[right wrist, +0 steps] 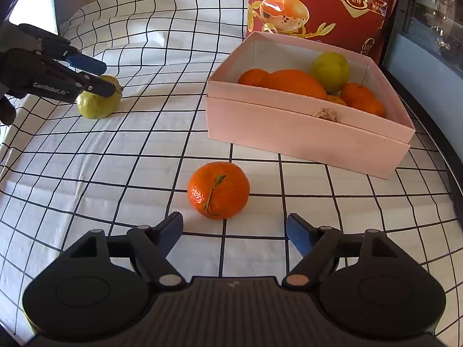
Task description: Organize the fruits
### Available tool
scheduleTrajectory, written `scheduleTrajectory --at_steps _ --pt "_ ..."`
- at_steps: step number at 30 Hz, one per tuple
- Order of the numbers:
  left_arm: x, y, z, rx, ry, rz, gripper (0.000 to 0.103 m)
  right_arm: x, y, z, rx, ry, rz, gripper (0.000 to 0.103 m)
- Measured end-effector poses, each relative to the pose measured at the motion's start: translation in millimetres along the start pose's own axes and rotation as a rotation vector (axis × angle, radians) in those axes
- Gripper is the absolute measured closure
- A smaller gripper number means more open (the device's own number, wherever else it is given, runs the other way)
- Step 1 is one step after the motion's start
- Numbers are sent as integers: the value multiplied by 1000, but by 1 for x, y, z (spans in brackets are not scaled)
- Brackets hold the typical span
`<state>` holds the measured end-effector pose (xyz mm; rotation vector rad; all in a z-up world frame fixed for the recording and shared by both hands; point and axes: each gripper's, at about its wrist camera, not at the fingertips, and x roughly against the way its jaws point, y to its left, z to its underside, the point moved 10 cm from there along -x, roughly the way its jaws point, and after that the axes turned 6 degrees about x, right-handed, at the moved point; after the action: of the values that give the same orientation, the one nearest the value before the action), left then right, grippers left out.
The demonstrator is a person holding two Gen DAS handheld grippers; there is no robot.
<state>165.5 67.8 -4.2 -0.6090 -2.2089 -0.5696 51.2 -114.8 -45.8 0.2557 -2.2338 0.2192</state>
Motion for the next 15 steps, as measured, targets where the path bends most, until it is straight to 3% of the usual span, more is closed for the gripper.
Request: scheduleTrajectory --at_steps 6,11,15 --pt "-13 23 2 -43 56 -51 47 -1 -2 1 -10 -7 8 17" --pt "-18 48 3 103 83 38 46 -1 -2 2 -11 -6 9 17" --pt "-18 54 6 126 106 72 45 -1 -2 2 -11 -7 10 17"
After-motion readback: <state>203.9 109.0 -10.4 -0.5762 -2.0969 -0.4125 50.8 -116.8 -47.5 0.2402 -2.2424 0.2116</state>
